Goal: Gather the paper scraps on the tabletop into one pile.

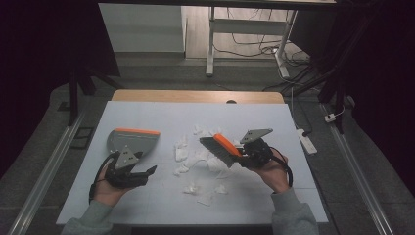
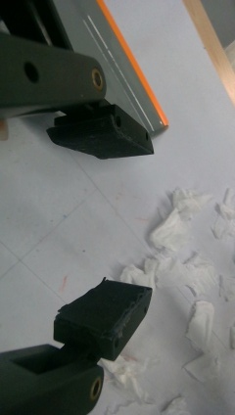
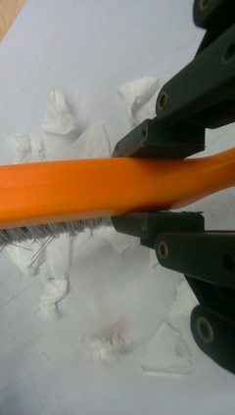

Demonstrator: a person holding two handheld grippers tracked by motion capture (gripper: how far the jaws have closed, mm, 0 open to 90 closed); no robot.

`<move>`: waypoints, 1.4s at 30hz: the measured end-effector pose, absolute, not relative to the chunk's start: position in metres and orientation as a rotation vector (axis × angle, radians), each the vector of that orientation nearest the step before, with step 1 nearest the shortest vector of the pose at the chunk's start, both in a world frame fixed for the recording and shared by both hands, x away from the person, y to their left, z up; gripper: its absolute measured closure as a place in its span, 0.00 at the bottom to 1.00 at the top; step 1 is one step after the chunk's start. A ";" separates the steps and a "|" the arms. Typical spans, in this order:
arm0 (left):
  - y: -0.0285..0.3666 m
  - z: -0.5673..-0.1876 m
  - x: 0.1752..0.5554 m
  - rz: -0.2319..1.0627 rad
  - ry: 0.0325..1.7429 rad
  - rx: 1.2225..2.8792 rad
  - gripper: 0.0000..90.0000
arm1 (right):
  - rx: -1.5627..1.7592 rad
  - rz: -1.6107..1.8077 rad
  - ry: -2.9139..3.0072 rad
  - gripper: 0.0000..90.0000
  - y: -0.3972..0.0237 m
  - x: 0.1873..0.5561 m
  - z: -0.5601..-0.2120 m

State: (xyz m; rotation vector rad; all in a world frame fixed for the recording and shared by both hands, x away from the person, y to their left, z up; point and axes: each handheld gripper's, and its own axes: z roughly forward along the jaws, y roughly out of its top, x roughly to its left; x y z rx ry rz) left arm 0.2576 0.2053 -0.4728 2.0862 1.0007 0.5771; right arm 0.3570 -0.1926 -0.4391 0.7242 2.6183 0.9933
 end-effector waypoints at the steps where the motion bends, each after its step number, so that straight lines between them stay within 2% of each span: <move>1: 0.207 -0.474 0.257 0.575 1.009 2.082 0.35 | 0.728 0.992 2.614 0.76 -0.194 0.357 -0.439; 20: 0.231 -0.495 0.250 0.531 1.076 2.076 0.35 | 0.933 0.908 2.435 0.76 -0.227 0.374 -0.433; 29: 0.232 -0.501 0.253 0.522 1.087 2.088 0.34 | 1.020 0.749 2.367 0.76 -0.241 0.405 -0.431; 42: 0.232 -0.503 0.255 0.529 1.088 2.093 0.34 | 1.002 0.564 2.361 0.76 -0.231 0.443 -0.449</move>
